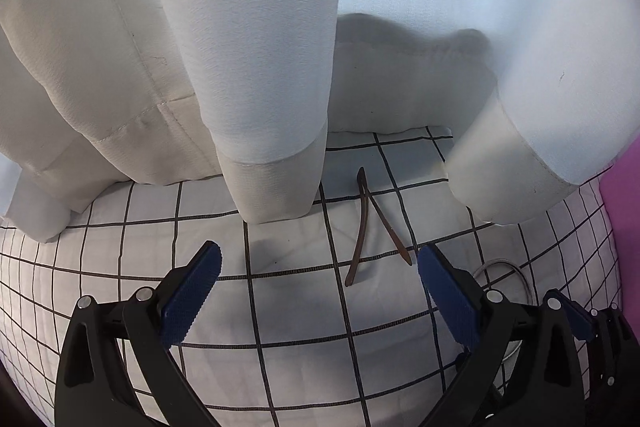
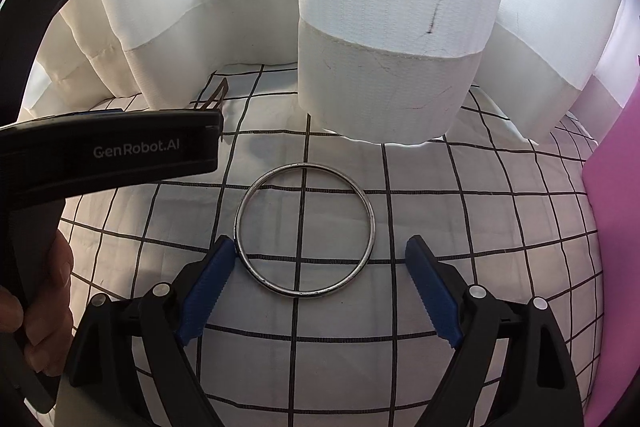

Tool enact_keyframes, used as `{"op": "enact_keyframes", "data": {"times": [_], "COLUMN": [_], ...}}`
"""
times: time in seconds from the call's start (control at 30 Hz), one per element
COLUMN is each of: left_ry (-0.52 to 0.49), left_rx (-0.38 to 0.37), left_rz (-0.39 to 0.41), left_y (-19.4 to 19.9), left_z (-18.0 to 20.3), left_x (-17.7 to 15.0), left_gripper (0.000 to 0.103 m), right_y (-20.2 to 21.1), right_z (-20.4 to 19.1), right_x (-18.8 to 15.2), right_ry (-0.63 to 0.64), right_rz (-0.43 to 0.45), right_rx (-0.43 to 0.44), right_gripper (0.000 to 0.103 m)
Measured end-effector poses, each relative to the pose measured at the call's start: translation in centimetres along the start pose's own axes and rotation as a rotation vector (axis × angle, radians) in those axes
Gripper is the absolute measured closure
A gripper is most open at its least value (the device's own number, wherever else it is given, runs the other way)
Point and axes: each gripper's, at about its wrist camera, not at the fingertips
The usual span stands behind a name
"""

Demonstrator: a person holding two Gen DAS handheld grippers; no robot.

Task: Organize jewelry

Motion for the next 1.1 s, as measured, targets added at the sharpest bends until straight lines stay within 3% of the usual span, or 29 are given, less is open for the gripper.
{"op": "enact_keyframes", "data": {"times": [0.4, 0.7, 0.8, 0.87, 0.9, 0.97, 1.03, 1.1], "left_ry": [-0.004, 0.004, 0.002, 0.001, 0.003, 0.011, 0.024, 0.032], "left_rx": [0.032, 0.036, 0.030, 0.022, 0.019, 0.014, 0.008, 0.003], "left_rz": [-0.025, -0.004, 0.012, 0.019, 0.022, 0.028, 0.029, 0.032], "left_y": [-4.1, -4.1, -3.0, -2.0, -1.8, -1.7, -1.6, -1.4], "left_z": [2.4, 3.6, 2.7, 2.6, 2.5, 2.3, 2.0, 1.9], "left_x": [1.8, 1.9, 1.5, 1.8, 1.9, 1.9, 2.0, 1.8], "left_gripper": [0.005, 0.007, 0.028, 0.055, 0.062, 0.087, 0.097, 0.100], "right_y": [-0.8, -1.8, -2.1, -2.0, -1.9, -1.6, -1.0, -0.8], "right_z": [0.3, 0.2, 0.2, 0.2, 0.3, 0.3, -0.3, -0.6], "right_x": [-0.1, 0.8, 1.1, 1.0, 0.9, 0.8, 0.6, 0.6], "right_ry": [-0.006, -0.011, -0.010, -0.008, -0.009, -0.010, -0.006, -0.006], "right_rz": [0.013, 0.021, 0.016, 0.019, 0.023, 0.033, 0.044, 0.043], "right_rx": [-0.008, -0.009, 0.000, 0.003, 0.003, 0.003, 0.004, 0.005], "right_gripper": [0.014, 0.013, 0.014, 0.016, 0.017, 0.025, 0.034, 0.034]}}
Point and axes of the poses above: each gripper's, at about its wrist camera, not at the fingertips, and y roughly against the way its jaws point, z to its right, x to its top, and after that the axes turned 15 degrees about z, right-handed
